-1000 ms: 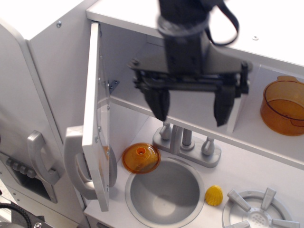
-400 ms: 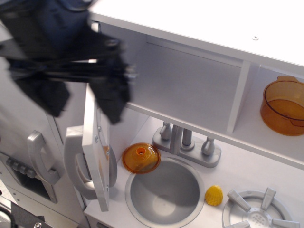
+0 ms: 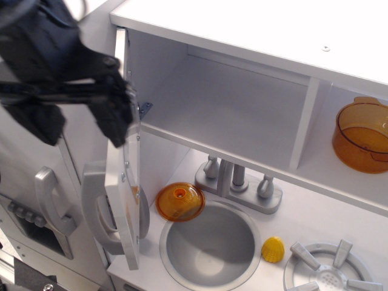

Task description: Close microwave

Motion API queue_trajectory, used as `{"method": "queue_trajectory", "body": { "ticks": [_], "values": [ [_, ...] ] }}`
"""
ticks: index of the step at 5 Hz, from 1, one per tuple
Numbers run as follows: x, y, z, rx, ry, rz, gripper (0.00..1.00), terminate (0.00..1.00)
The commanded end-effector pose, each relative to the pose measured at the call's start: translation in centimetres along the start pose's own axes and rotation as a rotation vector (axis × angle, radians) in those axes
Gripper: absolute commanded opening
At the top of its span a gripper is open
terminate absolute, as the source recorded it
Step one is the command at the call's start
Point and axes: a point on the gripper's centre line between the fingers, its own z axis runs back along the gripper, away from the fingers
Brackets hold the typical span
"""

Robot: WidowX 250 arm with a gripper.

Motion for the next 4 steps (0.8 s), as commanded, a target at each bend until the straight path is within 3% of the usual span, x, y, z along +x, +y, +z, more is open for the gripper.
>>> {"method": "queue_trajectory", "body": {
  "ticks": [1,2,4],
  "values": [
    [3.9,-0.1,0.0,0.029,-0.024,0.042,1.0,0.0],
    [4.2,-1.4,-1.2,0.016,-0.012,0.063,1.0,0.0],
    [2.2,-4.4,-4.4,0.023,0.009,0.064,1.0,0.0]
  ]
}}
